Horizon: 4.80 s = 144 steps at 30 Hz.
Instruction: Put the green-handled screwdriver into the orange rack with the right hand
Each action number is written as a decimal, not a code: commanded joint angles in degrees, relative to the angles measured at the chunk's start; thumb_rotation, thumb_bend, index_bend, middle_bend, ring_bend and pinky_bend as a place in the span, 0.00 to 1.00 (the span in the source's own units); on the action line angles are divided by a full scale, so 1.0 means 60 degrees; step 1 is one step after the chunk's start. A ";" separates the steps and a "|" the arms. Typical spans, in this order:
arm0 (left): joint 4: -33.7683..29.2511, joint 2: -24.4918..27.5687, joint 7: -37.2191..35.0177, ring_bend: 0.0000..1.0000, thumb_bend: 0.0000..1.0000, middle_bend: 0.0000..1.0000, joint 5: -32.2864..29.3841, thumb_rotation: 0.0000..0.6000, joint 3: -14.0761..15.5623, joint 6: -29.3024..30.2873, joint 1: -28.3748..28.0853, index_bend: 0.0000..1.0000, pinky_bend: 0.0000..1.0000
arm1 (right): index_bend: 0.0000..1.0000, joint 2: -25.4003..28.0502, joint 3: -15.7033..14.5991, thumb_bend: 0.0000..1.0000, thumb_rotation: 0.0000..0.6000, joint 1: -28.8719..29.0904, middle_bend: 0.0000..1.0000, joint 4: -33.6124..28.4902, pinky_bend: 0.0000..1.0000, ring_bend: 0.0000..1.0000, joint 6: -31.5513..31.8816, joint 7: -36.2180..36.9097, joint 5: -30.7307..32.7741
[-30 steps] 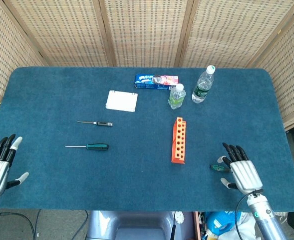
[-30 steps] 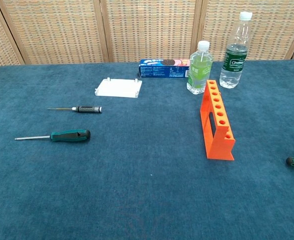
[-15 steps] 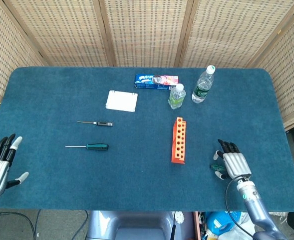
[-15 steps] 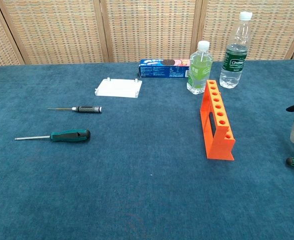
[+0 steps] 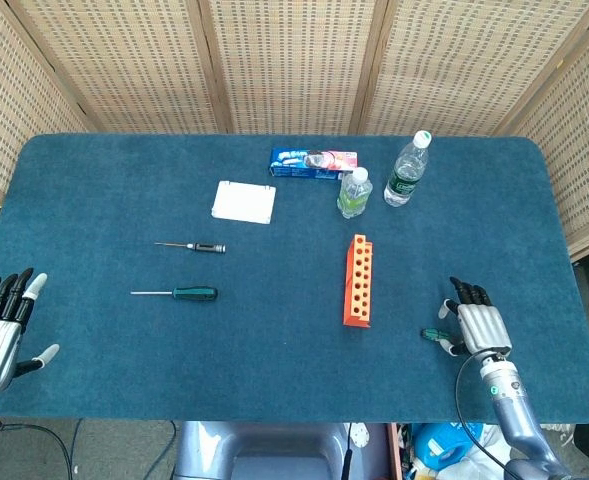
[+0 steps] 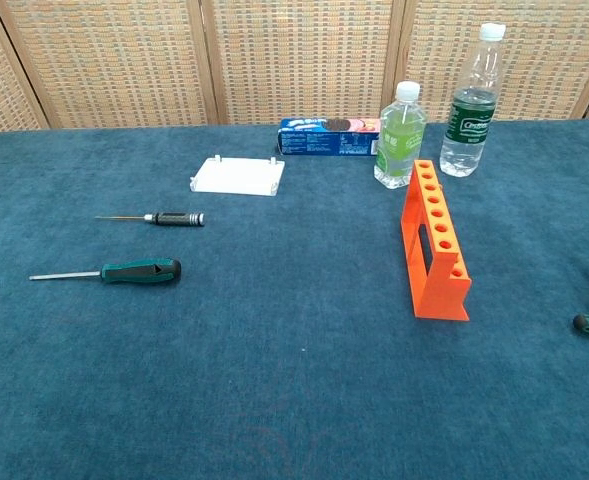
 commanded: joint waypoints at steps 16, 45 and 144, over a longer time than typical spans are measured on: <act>-0.0020 0.0092 -0.0284 0.00 0.00 0.00 0.0065 1.00 0.0018 -0.0021 -0.0022 0.00 0.00 | 0.43 -0.0440 -0.0183 0.21 1.00 -0.0431 0.00 -0.0153 0.00 0.00 0.0907 -0.0061 0.0016; 0.0019 0.0020 -0.0239 0.00 0.00 0.00 0.0190 1.00 0.0098 -0.0097 -0.0083 0.00 0.00 | 0.45 -0.1217 -0.0104 0.21 1.00 -0.0230 0.00 0.0672 0.00 0.00 0.0570 -0.0073 0.0390; 0.0233 0.0112 -0.0934 0.00 0.00 0.00 0.0223 1.00 -0.0014 0.0116 -0.0083 0.00 0.00 | 0.67 0.0255 0.4025 0.21 1.00 0.0352 0.10 -0.3703 0.00 0.00 -0.0915 1.1383 0.0426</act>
